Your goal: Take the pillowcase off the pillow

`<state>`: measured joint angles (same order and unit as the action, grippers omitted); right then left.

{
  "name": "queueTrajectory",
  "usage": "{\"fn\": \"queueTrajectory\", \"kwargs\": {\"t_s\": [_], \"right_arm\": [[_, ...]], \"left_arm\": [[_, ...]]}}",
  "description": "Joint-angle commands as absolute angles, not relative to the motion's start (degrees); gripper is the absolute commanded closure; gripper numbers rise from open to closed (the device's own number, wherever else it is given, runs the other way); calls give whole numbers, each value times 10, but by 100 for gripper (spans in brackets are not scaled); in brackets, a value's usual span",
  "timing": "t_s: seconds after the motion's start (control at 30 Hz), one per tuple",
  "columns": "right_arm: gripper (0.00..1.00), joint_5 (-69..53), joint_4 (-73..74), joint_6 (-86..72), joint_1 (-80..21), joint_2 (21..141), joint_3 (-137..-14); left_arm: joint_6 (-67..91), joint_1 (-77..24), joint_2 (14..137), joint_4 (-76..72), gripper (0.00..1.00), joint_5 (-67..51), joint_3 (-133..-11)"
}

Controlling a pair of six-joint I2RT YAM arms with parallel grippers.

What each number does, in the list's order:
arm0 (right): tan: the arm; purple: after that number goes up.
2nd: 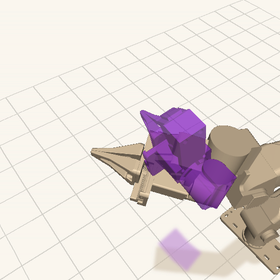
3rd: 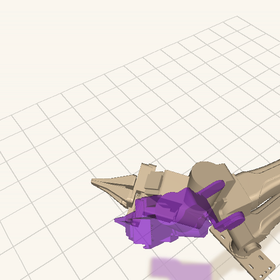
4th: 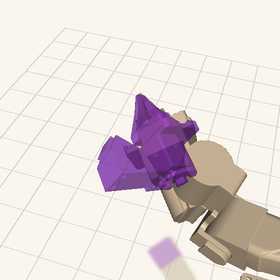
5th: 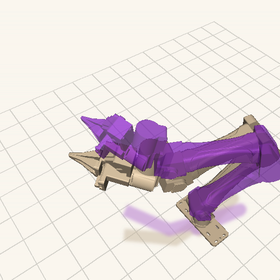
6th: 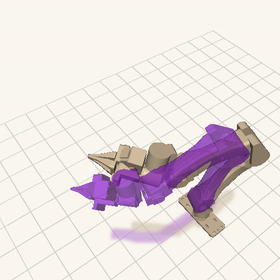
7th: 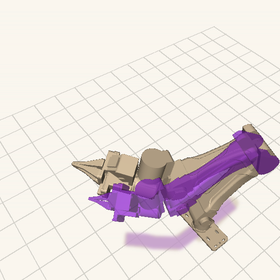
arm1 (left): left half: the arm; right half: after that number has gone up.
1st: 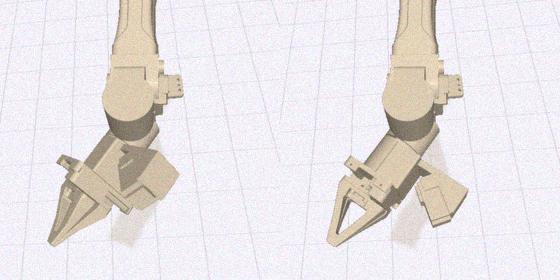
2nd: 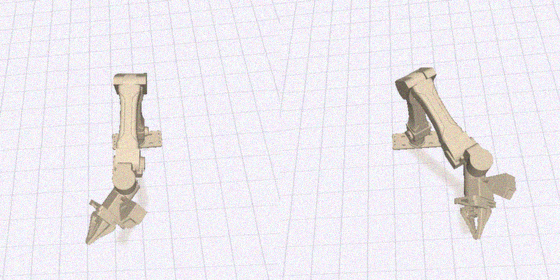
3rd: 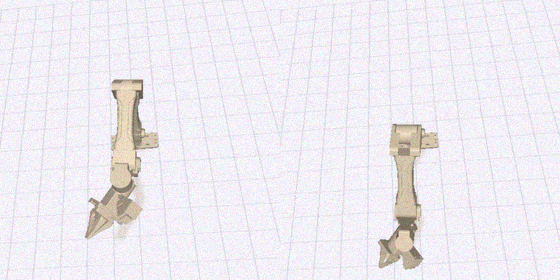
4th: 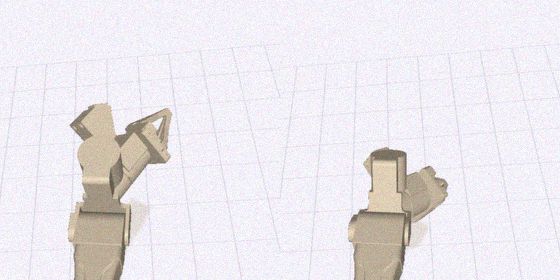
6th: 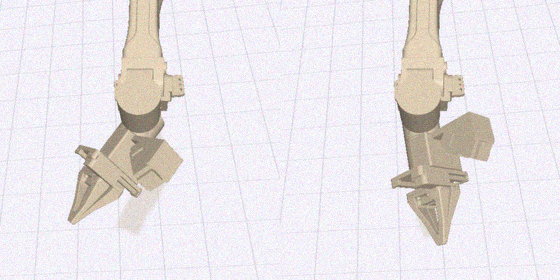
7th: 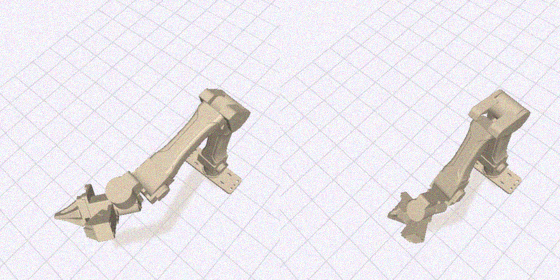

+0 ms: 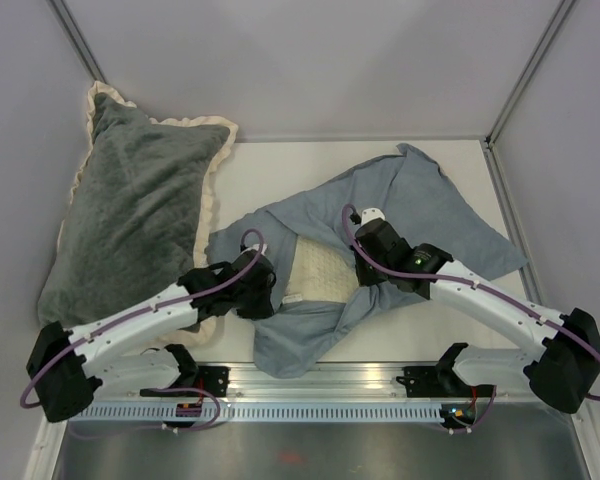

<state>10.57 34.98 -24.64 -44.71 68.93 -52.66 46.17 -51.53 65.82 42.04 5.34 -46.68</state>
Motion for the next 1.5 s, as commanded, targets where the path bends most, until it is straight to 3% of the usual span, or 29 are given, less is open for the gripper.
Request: {"fn": "queueTrajectory", "kwargs": {"t_s": [0.0,0.2,0.3,0.33,0.37,0.43,0.53,0.77,0.9,1.03,1.2,1.47], "right_arm": [[97,112,334,-241,-446,689,-534],[100,132,350,-237,-446,691,-533],[97,114,360,-224,-446,678,-551],[91,92,359,-213,-448,663,-557],[65,89,361,-210,-463,656,-565],[39,101,373,-211,-494,644,-607],[30,120,409,-221,-575,659,-674],[29,75,370,-243,-687,716,-653],[29,83,327,-245,-688,786,-629],[20,132,312,-240,-687,844,-656],[19,170,322,-238,-679,909,-701],[16,190,321,-240,-643,937,-699]], "left_arm": [[511,-518,570,385,98,14,-402],[654,-519,335,312,98,-28,-233],[673,-519,281,233,98,-71,-179],[671,-519,288,222,98,-77,-165],[666,-519,304,204,98,-84,-166],[648,-519,372,186,98,-91,-180],[628,-519,463,152,98,-91,-204],[619,-519,531,139,98,-52,-228],[621,-519,505,159,98,-46,-222],[628,-519,461,190,98,-35,-211],[632,-519,438,207,98,-33,-202],[637,-519,431,214,98,-22,-192]]}}
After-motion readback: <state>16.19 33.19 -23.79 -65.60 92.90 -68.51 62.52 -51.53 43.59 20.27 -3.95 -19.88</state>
